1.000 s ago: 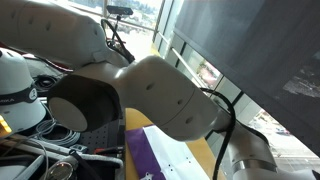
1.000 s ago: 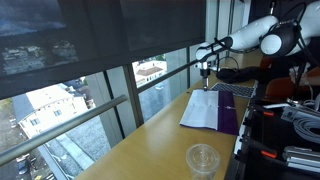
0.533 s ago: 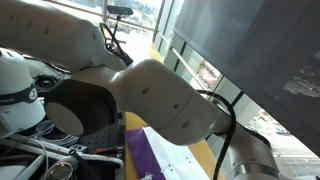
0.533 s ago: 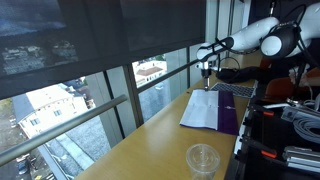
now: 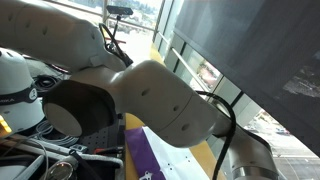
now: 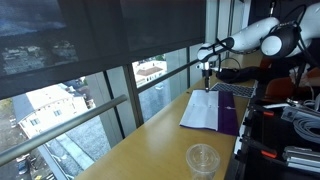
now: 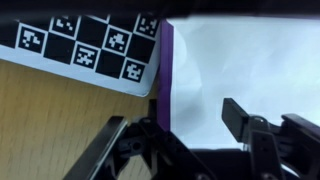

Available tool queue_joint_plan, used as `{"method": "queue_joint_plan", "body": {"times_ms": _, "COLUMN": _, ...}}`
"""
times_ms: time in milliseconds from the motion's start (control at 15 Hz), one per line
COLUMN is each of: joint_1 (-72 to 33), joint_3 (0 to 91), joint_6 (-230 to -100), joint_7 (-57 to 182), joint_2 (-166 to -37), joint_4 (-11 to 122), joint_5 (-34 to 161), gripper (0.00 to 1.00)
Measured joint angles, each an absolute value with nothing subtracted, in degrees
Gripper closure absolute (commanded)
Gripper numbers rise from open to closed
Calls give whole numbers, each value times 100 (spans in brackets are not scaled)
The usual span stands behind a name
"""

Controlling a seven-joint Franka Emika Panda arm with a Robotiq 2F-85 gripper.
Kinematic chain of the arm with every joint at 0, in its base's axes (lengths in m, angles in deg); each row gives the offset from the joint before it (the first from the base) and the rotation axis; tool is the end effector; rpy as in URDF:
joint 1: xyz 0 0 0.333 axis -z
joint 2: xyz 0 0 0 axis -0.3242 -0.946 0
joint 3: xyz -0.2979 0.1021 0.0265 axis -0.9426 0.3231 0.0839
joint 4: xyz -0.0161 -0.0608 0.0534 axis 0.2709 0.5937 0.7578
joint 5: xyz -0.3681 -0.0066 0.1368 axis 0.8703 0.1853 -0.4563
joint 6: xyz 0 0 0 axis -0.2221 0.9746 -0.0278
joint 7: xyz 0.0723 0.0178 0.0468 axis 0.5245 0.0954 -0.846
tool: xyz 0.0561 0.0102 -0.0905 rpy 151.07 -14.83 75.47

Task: Close the purple folder.

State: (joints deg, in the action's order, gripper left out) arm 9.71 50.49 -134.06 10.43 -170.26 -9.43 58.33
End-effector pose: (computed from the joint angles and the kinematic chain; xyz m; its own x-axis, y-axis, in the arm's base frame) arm 0.6866 -0.3655 0.0867 0.9420 0.3276 -0.0728 0.3143 -0.9373 -0.1506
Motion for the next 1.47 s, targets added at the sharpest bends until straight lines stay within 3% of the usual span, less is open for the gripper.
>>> {"method": "queue_joint_plan", "body": {"times_ms": 200, "joint_1": 971, "joint_3": 5069, "joint_6": -13406, "joint_7": 1043, "joint_2": -17026, "joint_4": -941, "joint_5": 5811, "gripper": 33}}
{"method": "queue_joint_plan", "body": {"times_ms": 733, "joint_1": 974, "joint_3": 5283, "joint_6": -13055, "joint_7": 933, "joint_2": -16979, "joint_4": -1135, "joint_5": 5535, "gripper": 99}}
{"method": "queue_joint_plan", "body": {"times_ms": 1000, "joint_1": 1074, "joint_3": 5353, "joint_6": -13030, "joint_7": 798, "joint_2": -16937, "joint_4": -1132, "joint_5": 5382, "gripper": 100}}
{"method": "queue_joint_plan", "body": {"times_ms": 1067, "joint_1": 1119, "joint_3": 5377, "joint_6": -13000, "joint_7": 764, "joint_2": -16920, "joint_4": -1132, "joint_5": 5342, "gripper": 74}}
{"method": "queue_joint_plan", "body": {"times_ms": 1133, "joint_1": 1169, "joint_3": 5394, "joint_6": -12955, "joint_7": 716, "joint_2": -16904, "joint_4": -1132, "joint_5": 5311, "gripper": 73}}
{"method": "queue_joint_plan", "body": {"times_ms": 1467, "joint_1": 1314, "joint_3": 5404, "joint_6": -12939, "joint_7": 430, "joint_2": -16896, "joint_4": -1131, "joint_5": 5304, "gripper": 38}}
